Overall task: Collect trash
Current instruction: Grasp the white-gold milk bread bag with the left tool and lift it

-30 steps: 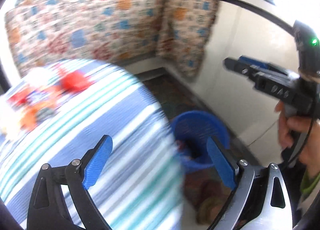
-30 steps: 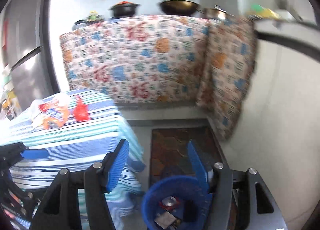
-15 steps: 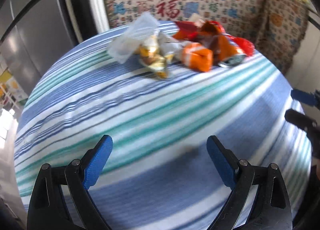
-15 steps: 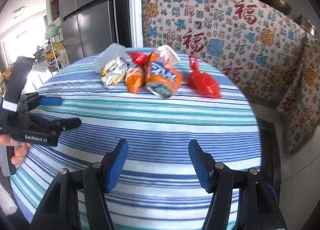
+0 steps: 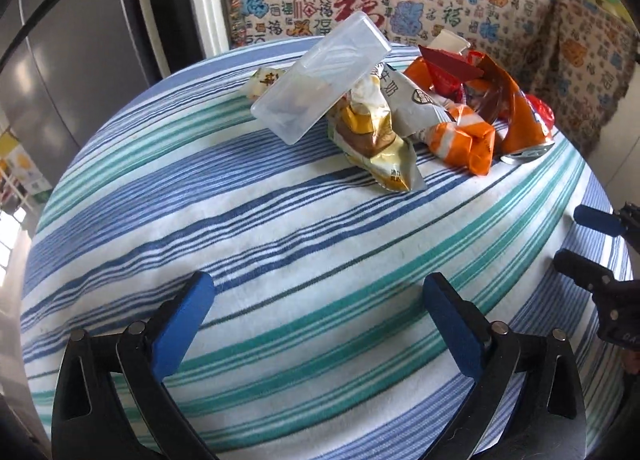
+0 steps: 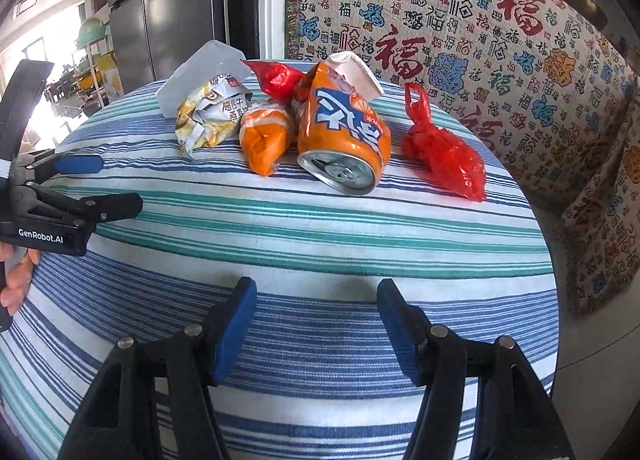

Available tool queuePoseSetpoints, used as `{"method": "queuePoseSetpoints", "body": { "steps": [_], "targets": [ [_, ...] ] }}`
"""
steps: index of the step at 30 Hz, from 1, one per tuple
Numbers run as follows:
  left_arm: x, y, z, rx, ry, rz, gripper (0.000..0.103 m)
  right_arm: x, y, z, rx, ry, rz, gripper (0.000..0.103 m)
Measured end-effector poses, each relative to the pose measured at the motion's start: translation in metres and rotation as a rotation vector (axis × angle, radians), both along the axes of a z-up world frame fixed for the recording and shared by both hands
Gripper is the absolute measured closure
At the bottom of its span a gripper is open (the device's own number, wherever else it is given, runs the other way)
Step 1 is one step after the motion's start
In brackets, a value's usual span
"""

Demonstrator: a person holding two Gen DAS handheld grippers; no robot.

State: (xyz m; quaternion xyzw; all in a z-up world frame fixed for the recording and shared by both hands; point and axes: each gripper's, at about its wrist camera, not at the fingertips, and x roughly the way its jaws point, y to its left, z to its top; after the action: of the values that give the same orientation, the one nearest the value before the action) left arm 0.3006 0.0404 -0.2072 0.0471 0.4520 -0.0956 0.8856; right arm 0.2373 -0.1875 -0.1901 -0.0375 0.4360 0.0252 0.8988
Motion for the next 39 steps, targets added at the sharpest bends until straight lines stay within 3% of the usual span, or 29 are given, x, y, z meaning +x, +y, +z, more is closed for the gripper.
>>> {"method": "queuePoseSetpoints", "body": {
  "steps": [6,10,14,16,19,21,22,27,34,37,39],
  "targets": [
    [0.000,-0.002,0.002,0.005,-0.005,0.007,0.002,0.003,-0.005,0.000,0.035,0.014,-0.008,0.036],
    [0.001,-0.013,0.009,-0.064,-0.002,-0.040,0.003,0.003,-0.006,-0.002,0.038,0.017,-0.012,0.035],
    [0.022,-0.033,0.018,-0.057,-0.018,-0.057,0.016,0.003,-0.005,-0.003,0.037,0.016,-0.013,0.035],
    [0.034,-0.039,0.020,-0.066,-0.030,-0.040,0.018,0.004,-0.005,-0.003,0.035,0.016,-0.014,0.035],
    [0.047,-0.040,0.021,-0.099,-0.048,-0.005,0.033,0.004,-0.005,-0.004,0.035,0.016,-0.016,0.035],
    [0.049,-0.040,0.025,-0.110,-0.071,-0.002,0.062,0.004,-0.005,-0.004,0.036,0.016,-0.016,0.035],
    [0.049,-0.040,0.026,-0.097,-0.079,0.000,0.069,0.004,-0.005,-0.004,0.036,0.016,-0.016,0.035],
    [0.024,-0.030,0.031,-0.091,-0.088,-0.038,0.080,0.004,-0.005,-0.006,0.041,0.016,-0.017,0.035],
    [-0.048,0.000,0.046,-0.093,-0.026,-0.046,0.078,0.004,-0.004,-0.008,0.040,0.017,-0.026,0.033],
    [-0.072,0.011,0.043,-0.086,-0.029,-0.042,0.072,0.002,-0.004,-0.008,0.040,0.018,-0.031,0.033],
    [-0.076,0.013,0.038,-0.074,-0.034,-0.045,0.037,-0.001,-0.004,-0.009,0.042,0.018,-0.033,0.033]
  ]
}}
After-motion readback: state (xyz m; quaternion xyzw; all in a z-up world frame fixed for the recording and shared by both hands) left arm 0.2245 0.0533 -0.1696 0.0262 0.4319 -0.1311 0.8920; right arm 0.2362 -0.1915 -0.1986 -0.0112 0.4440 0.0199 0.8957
